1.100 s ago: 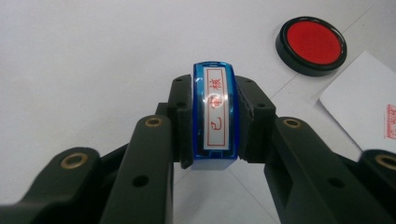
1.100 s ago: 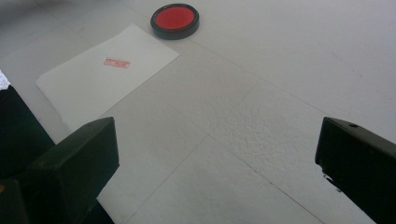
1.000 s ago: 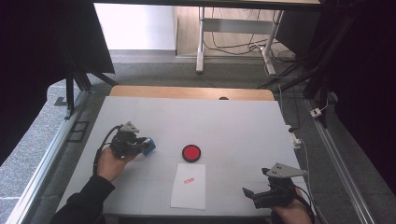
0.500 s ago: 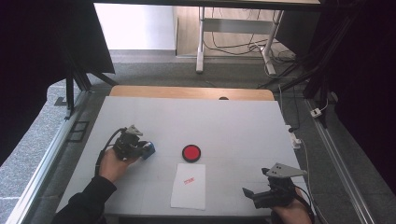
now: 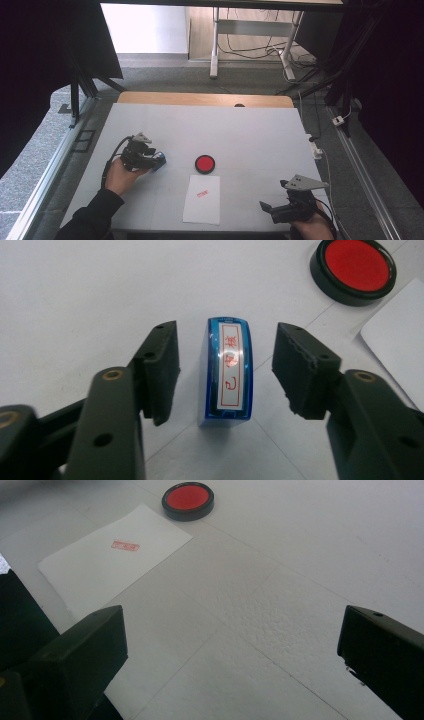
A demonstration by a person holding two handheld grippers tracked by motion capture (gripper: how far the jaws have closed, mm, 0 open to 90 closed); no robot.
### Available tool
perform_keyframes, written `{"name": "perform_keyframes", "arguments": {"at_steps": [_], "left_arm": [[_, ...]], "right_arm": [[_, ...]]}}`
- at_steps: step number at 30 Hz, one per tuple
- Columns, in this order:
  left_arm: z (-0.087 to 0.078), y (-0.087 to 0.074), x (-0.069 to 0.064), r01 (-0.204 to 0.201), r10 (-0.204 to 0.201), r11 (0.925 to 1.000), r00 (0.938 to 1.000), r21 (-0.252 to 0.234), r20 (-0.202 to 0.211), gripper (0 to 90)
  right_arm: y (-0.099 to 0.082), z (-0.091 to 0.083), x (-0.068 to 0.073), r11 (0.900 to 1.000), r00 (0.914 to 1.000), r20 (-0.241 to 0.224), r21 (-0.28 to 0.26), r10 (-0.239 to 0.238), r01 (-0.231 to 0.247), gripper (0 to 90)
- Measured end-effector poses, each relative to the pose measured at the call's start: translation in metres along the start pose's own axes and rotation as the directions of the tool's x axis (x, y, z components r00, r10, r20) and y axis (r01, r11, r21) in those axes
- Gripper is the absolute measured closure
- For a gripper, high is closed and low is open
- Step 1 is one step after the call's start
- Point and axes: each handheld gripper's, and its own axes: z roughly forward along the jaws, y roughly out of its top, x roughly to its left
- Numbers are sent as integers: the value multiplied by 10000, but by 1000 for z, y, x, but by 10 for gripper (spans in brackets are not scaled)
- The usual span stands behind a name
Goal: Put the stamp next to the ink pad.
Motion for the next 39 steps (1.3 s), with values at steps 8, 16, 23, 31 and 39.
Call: {"name": "perform_keyframes", "arguments": {"at_steps": [8, 16, 23, 31, 39], "left_arm": [[-12, 1, 1, 31, -23, 9983, 9999, -576, 130, 270], [-24, 3, -2, 106, -75, 9961, 9993, -877, 358, 133], [-33, 5, -6, 518, -412, 9912, 9952, -1220, 884, 70], [-41, 0, -9, 603, -502, 9927, 9940, -1042, 970, 29], [-56, -9, -16, 609, -460, 9890, 9928, -1345, 1107, 9]], "right_arm": [[0, 0, 0, 10000, 10000, -33, 32, -16, 16, 0], [0, 1, 1, 10000, 10000, -45, 19, -32, 32, 0], [0, 0, 0, 10000, 10000, -34, 77, -42, 42, 0], [1, 1, 1, 9999, 9999, -101, 113, -106, 107, 0], [0, 1, 1, 9999, 9999, -126, 81, -104, 105, 0]]}}
